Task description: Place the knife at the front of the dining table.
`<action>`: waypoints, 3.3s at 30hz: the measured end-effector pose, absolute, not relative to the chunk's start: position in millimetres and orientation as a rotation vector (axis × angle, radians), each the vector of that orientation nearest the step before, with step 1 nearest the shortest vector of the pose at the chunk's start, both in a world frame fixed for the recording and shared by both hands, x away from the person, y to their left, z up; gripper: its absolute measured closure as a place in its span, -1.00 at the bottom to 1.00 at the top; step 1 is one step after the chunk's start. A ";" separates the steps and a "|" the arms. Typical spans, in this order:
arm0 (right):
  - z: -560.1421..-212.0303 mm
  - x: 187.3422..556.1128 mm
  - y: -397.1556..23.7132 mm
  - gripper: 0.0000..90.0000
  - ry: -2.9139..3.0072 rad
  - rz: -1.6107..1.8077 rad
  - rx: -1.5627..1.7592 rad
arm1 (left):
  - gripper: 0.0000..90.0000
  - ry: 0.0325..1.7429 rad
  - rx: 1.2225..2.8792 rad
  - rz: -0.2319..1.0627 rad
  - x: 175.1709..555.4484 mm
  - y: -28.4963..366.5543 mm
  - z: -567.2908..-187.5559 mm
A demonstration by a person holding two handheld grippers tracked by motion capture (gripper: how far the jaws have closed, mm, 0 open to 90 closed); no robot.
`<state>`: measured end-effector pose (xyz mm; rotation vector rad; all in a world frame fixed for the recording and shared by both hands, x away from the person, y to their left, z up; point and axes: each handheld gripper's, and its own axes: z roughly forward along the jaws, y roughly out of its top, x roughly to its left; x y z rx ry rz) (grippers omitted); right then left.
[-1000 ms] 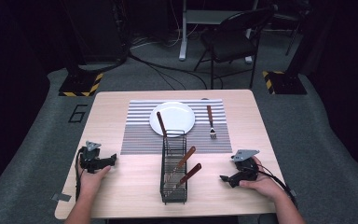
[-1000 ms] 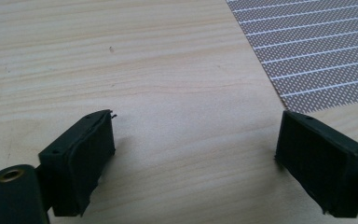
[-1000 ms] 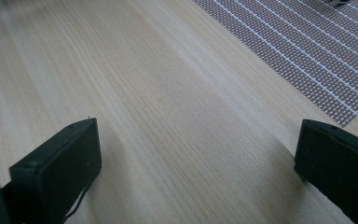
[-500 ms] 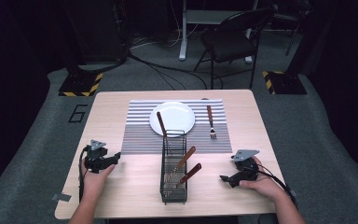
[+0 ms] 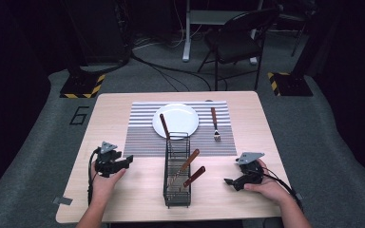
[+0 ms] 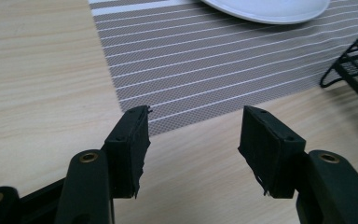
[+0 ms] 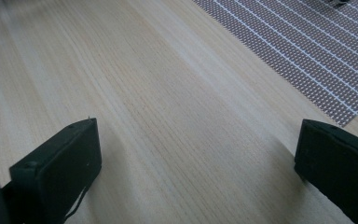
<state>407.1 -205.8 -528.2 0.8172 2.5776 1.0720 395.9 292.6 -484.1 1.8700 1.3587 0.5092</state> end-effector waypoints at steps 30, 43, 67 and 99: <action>-528.2 407.4 -206.3 -1.00 2.581 1.068 0.808 | 0.18 1.230 1.943 0.478 405.1 238.8 -424.7; -528.2 407.4 -206.3 -1.00 2.581 1.068 0.808 | 0.19 1.174 1.963 0.458 411.1 217.8 -407.6; -528.2 407.4 -206.4 -1.00 2.581 1.069 0.809 | 0.23 1.083 1.961 0.409 424.5 181.6 -392.9; -528.2 407.5 -206.4 -1.00 2.582 1.069 0.808 | 0.74 1.015 1.930 0.361 423.8 168.2 -400.5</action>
